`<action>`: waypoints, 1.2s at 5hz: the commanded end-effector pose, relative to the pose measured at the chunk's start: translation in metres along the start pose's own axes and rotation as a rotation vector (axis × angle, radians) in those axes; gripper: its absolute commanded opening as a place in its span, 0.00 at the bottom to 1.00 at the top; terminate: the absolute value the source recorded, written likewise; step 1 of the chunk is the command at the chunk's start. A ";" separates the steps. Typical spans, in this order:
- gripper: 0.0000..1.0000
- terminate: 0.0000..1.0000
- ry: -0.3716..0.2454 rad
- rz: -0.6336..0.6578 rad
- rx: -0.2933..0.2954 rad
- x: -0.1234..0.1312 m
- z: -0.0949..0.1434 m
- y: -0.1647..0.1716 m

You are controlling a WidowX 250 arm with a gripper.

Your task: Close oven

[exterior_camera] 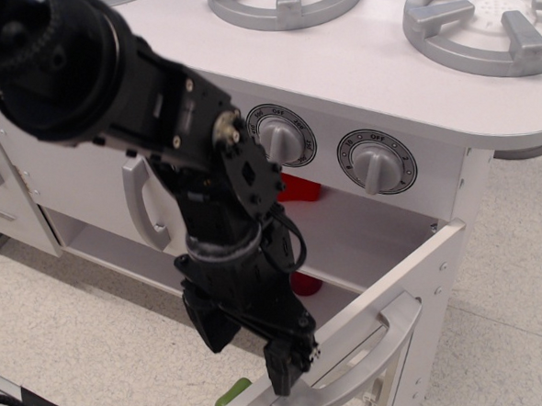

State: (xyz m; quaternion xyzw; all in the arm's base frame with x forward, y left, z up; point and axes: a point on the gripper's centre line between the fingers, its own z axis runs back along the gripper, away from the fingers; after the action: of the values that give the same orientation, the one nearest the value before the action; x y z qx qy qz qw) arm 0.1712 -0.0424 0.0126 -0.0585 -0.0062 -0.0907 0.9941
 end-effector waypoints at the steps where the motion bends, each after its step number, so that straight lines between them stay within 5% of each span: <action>1: 1.00 0.00 -0.063 0.019 0.048 0.006 -0.007 0.009; 4: 1.00 0.00 -0.076 0.107 0.102 0.039 0.023 0.052; 6: 1.00 0.00 -0.114 0.148 0.097 0.034 0.045 0.048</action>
State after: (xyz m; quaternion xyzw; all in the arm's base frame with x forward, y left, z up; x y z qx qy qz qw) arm 0.2106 -0.0009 0.0428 -0.0178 -0.0431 -0.0085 0.9989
